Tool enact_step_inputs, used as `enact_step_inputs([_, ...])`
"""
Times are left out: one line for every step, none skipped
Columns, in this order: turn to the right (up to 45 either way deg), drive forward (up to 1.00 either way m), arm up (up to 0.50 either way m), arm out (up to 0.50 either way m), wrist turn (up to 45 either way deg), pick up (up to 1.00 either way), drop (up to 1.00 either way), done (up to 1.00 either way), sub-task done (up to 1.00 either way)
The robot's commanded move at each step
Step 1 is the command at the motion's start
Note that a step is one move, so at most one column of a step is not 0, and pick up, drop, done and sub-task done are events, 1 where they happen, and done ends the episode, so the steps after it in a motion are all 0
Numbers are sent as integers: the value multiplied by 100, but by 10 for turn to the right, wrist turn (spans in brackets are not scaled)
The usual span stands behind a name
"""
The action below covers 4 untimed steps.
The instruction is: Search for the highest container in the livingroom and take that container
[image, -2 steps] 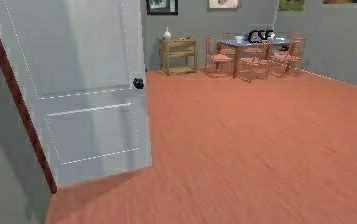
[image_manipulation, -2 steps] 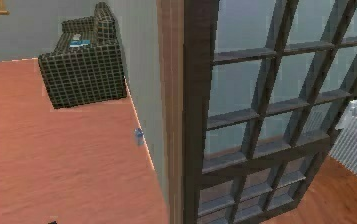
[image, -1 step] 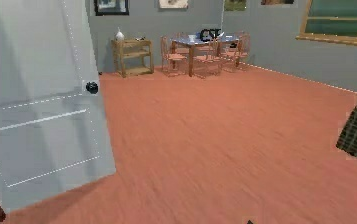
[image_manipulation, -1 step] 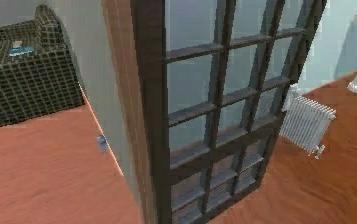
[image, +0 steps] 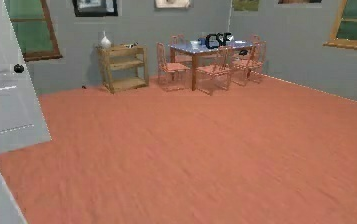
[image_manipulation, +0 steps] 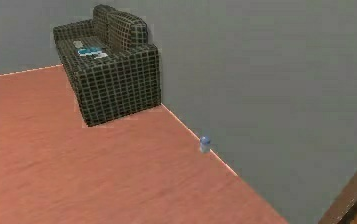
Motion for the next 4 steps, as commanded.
enact_step_inputs([0, 100, 0, 0, 0, 0, 0, 0, 0])
enact_step_inputs([0, 100, 0, 0, 0, 0, 0, 0, 0])
enact_step_inputs([0, 100, 0, 0, 0, 0, 0, 0, 0])
enact_step_inputs([90, 0, 0, 0, 0, 0, 0, 0, 0])
